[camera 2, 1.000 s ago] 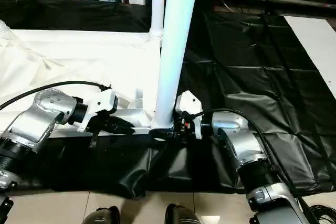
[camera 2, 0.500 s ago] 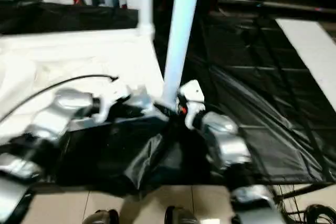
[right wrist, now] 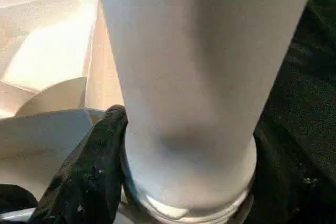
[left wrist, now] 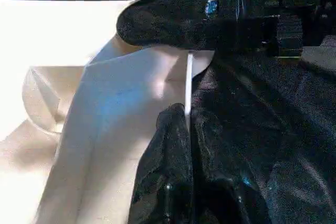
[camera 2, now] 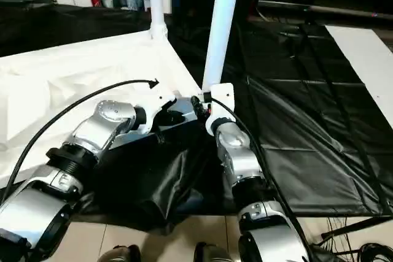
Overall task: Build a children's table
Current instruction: Rotate leg to tighten
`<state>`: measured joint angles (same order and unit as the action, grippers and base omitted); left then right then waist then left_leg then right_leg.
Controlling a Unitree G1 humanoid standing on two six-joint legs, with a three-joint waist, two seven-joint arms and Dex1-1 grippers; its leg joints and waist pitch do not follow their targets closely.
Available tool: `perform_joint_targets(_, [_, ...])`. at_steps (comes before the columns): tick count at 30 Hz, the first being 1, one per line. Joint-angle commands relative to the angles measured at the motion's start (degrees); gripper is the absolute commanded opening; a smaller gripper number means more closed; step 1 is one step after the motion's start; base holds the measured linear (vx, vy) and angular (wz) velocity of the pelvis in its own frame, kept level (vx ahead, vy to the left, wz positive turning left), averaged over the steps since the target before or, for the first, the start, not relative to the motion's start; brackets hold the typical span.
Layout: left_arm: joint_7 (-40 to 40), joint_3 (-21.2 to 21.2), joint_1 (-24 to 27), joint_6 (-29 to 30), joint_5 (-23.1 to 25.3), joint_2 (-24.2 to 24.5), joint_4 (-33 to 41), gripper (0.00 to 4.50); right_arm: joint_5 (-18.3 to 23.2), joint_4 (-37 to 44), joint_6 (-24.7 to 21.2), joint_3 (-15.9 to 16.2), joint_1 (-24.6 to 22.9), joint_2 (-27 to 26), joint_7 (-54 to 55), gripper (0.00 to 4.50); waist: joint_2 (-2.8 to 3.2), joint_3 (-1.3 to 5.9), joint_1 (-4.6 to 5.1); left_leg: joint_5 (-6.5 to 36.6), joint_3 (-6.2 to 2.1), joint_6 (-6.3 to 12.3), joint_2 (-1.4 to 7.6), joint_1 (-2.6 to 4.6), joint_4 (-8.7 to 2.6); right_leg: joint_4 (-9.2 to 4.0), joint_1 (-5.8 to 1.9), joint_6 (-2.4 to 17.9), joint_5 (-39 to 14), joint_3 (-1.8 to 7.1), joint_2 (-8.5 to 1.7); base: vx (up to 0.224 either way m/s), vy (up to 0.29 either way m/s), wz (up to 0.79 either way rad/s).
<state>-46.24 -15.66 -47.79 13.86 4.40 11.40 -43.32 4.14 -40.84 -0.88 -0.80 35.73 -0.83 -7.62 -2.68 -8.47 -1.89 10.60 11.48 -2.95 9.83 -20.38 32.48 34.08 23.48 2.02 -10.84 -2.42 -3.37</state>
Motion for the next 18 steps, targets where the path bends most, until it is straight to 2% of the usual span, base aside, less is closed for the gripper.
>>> perform_joint_targets(1, [4.1, 0.2, 0.9, -0.1, 1.2, -0.3, -4.1, 0.00, 0.6, -1.5, -0.1, 2.5, -1.8, -2.6, -4.0, 3.51, 0.01, 2.52, 0.07, 16.0, -1.99, 2.04, 3.28, 0.64, -4.53, -5.80, -1.33, 7.7, -25.9, 3.39, -5.63, 0.000, 0.000, 0.00])
perform_joint_targets(5, [1.4, -0.9, 1.9, -0.7, 2.0, 1.4, -2.3, 0.00, 0.6, 0.6, 0.5, 3.3, -2.0, -0.3, -6.7, 3.85, -0.11, 2.48, 0.28, 15.8, -2.38, 2.04, 3.37, 0.12, -4.87, -5.88, -1.65, 6.6, -28.3, 3.24, -5.75, 0.000, 0.000, 0.00])
perform_joint_targets(7, [-0.3, -1.4, 2.7, -0.7, 2.2, 2.5, -1.0, 0.00, 0.8, 2.2, 0.5, 4.1, -2.4, 1.5, -10.5, 3.90, -0.14, 2.50, 0.21, 14.8, -2.19, 2.55, 3.45, 0.23, -4.76, -5.89, -1.44, 6.9, -26.9, 3.35, -5.72, 0.000, 0.000, 0.00])
perform_joint_targets(8, [-1.3, -1.6, 3.1, -0.8, 2.1, 3.1, -0.1, 0.00, 1.1, 3.3, 0.3, 4.6, -2.8, 2.7, -13.2, 3.90, -0.24, 2.48, 0.17, 14.5, -2.15, 2.82, 3.46, 0.18, -4.74, -5.83, -1.56, 6.9, -26.2, 3.35, -5.65, 0.000, 0.000, 0.00])
perform_joint_targets(10, [-3.6, -1.9, 4.0, -1.1, 1.9, 4.4, 1.5, 0.00, 2.0, 5.5, -0.1, 5.2, -3.7, 4.8, -18.6, 3.90, -0.23, 2.60, 0.17, 12.1, -2.04, 4.02, 3.46, -0.35, -4.59, -5.32, -1.92, 8.1, -21.8, 3.36, -5.61, 0.000, 0.000, 0.00])
perform_joint_targets(11, [-4.5, -2.0, 4.4, -1.2, 1.8, 4.8, 2.1, 0.00, 2.4, 6.3, -0.3, 5.3, -4.0, 5.6, -20.7, 3.90, -0.30, 2.66, 0.15, 11.6, -2.02, 4.30, 3.48, -0.36, -4.54, -5.20, -2.02, 8.5, -20.9, 3.32, -5.55, 0.000, 0.000, 0.00])
perform_joint_targets(13, [-10.3, -2.7, 6.4, -1.6, 0.5, 7.6, 5.4, 0.00, 4.0, 10.1, -0.4, 7.0, -5.8, 10.7, -32.0, 3.90, -0.35, 2.74, 0.12, 9.9, -1.85, 5.41, 3.49, -0.32, -4.30, -4.97, -2.13, 9.6, -18.4, 3.32, -5.52, 0.000, 0.000, 0.00])
perform_joint_targets(14, [-13.7, -3.2, 7.5, -2.0, -0.5, 9.1, 7.2, 0.00, 5.2, 12.1, -0.9, 7.7, -6.8, 13.3, -37.2, 3.90, -0.40, 2.80, 0.11, 8.5, -1.87, 6.25, 3.46, -0.65, -4.17, -4.66, -2.50, 10.4, -16.3, 3.21, -5.48, 0.000, 0.000, 0.00])
perform_joint_targets(15, [-15.8, -3.6, 8.1, -2.8, -0.8, 10.1, 8.1, 0.00, 5.8, 12.9, -0.9, 8.0, -7.1, 14.6, -39.7, 3.90, -0.39, 2.89, 0.04, 7.7, -1.84, 6.65, 3.51, -0.70, -4.12, -4.53, -2.55, 10.7, -15.1, 3.18, -5.42, 0.065, -0.018, -0.03])
perform_joint_targets(17, [-18.5, -4.2, 8.9, -3.4, -1.4, 11.3, 9.6, 0.00, 6.4, 13.7, -1.1, 8.3, -7.5, 16.0, -42.2, 3.90, -0.18, 3.38, 0.20, 4.3, -1.50, 7.89, 3.49, -0.51, -3.61, -3.66, -2.53, 12.9, -7.5, 3.25, -5.20, 0.071, -0.017, -0.03])
perform_joint_targets(18, [-22.4, -4.8, 10.0, -4.0, -2.7, 12.7, 11.7, 0.00, 7.6, 14.7, -1.6, 8.2, -7.8, 17.3, -44.9, 3.90, -0.26, 3.59, 0.23, 1.0, -1.45, 9.01, 3.43, -0.68, -3.29, -2.70, -2.92, 14.6, -0.4, 3.23, -5.09, 0.074, -0.015, -0.02])
